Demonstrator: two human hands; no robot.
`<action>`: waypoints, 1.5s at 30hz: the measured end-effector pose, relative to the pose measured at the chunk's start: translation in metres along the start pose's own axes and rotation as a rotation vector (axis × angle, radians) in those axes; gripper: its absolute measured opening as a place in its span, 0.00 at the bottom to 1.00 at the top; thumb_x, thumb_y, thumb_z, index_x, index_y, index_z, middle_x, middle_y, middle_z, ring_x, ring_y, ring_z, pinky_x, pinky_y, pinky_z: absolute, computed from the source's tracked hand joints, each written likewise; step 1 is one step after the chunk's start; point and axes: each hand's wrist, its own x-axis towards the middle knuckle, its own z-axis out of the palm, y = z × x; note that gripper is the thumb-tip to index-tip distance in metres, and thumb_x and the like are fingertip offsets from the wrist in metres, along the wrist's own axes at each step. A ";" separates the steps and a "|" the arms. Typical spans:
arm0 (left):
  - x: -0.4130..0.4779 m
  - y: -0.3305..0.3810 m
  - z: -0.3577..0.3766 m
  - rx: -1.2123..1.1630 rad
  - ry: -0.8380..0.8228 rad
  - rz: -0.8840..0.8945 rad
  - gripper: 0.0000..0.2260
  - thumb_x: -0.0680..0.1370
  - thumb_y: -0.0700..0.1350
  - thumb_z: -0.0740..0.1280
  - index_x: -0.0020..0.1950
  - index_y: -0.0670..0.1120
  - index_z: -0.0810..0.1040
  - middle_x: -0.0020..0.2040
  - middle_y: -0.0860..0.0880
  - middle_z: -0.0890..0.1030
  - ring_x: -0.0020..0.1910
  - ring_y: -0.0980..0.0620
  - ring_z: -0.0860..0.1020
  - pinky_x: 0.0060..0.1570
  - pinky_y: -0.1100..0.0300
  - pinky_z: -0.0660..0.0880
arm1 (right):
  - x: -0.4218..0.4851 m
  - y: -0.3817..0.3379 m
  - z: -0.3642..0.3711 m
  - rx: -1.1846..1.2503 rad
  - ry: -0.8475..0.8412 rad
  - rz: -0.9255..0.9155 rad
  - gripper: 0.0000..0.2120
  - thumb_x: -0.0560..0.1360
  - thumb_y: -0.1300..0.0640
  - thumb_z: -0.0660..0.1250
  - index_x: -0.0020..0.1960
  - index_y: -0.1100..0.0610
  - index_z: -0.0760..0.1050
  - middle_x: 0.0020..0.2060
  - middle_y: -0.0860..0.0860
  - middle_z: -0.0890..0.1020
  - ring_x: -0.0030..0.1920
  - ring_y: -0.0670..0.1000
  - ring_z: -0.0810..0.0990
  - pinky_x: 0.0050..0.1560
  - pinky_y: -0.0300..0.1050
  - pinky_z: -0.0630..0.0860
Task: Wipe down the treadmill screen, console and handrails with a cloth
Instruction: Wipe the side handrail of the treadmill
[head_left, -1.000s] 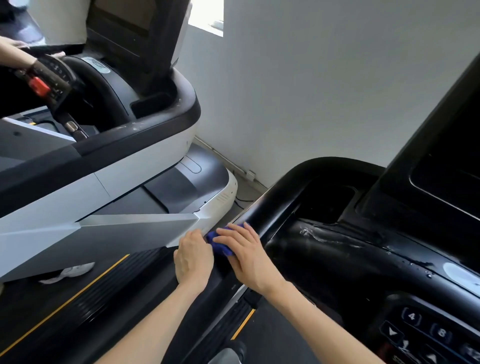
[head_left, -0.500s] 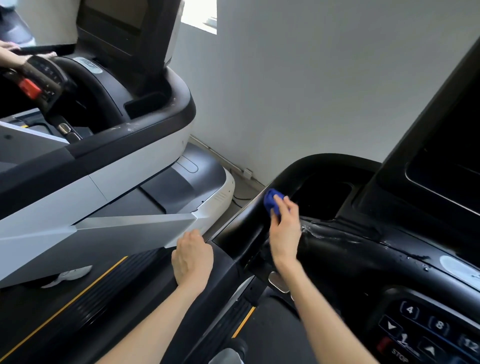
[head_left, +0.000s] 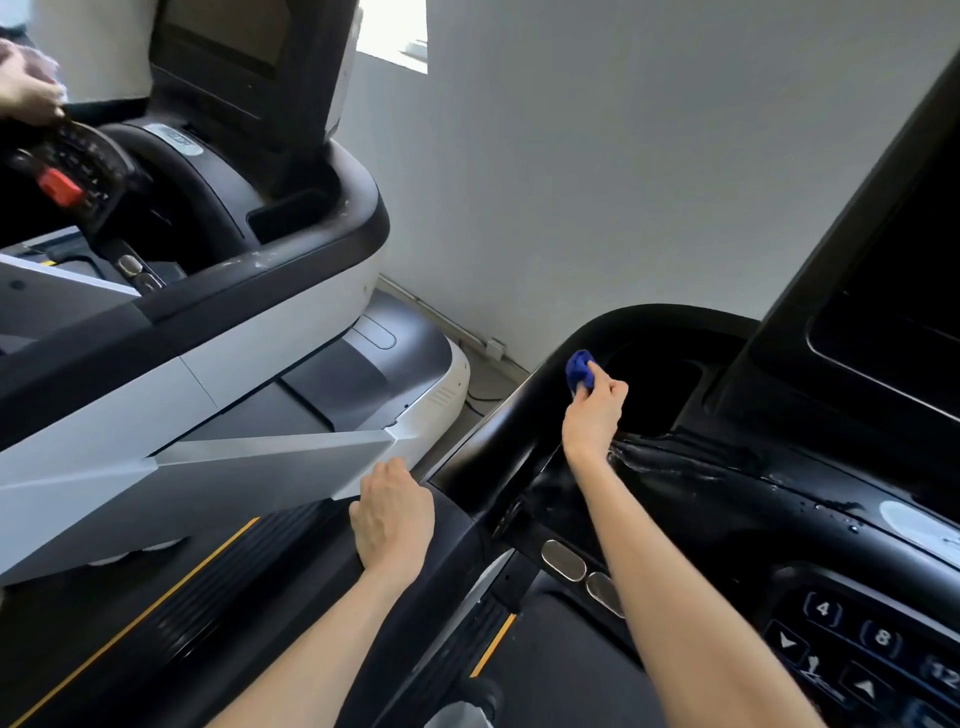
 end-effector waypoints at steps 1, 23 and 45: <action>0.001 0.000 0.000 0.002 0.006 0.000 0.11 0.78 0.37 0.54 0.55 0.42 0.73 0.53 0.46 0.77 0.54 0.45 0.74 0.50 0.52 0.70 | -0.011 -0.002 0.004 0.022 0.040 0.047 0.16 0.80 0.63 0.56 0.67 0.61 0.67 0.61 0.59 0.67 0.55 0.57 0.74 0.51 0.36 0.63; 0.001 0.001 0.003 0.013 0.007 -0.006 0.12 0.78 0.37 0.53 0.55 0.42 0.74 0.54 0.45 0.77 0.54 0.44 0.73 0.51 0.52 0.69 | -0.104 0.009 -0.012 0.150 -0.084 -0.060 0.19 0.77 0.65 0.63 0.67 0.57 0.72 0.55 0.55 0.70 0.53 0.46 0.72 0.48 0.15 0.58; 0.010 0.013 0.011 -0.060 0.095 0.155 0.12 0.73 0.30 0.58 0.51 0.44 0.72 0.51 0.45 0.75 0.53 0.43 0.72 0.49 0.52 0.66 | -0.127 -0.004 -0.021 -0.593 -0.246 -0.526 0.21 0.69 0.54 0.72 0.61 0.49 0.74 0.50 0.53 0.75 0.45 0.54 0.73 0.22 0.43 0.70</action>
